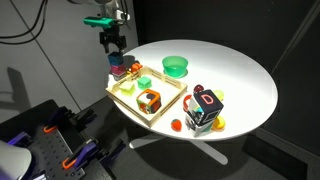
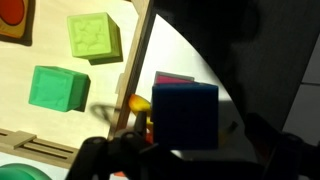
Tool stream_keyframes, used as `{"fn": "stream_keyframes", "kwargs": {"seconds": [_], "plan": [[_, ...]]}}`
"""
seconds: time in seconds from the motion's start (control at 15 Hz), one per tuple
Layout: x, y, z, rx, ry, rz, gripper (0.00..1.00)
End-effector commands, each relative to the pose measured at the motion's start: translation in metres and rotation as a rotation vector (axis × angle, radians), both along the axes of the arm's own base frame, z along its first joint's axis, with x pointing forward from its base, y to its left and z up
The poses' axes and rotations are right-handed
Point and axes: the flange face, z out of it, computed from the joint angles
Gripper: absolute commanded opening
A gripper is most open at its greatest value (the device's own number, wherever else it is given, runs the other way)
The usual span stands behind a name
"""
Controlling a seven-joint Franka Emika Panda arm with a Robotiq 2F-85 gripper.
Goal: Put the blue block in the box
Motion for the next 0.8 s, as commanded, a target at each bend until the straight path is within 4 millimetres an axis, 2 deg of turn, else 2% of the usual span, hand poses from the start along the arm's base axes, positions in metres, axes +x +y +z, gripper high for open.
{"fn": "stream_keyframes", "kwargs": {"seconds": [0.0,0.07,0.13,0.47,0.73], "plan": [[0.010,-0.001,-0.001,-0.018,0.021,0.020,1.00],[0.011,-0.002,-0.003,-0.024,0.025,0.016,0.93],[0.012,-0.002,-0.004,-0.029,0.030,0.016,0.74],[0.010,-0.001,0.003,-0.032,0.045,0.017,0.34],[0.009,-0.004,0.014,-0.037,0.040,0.001,0.30]]}}
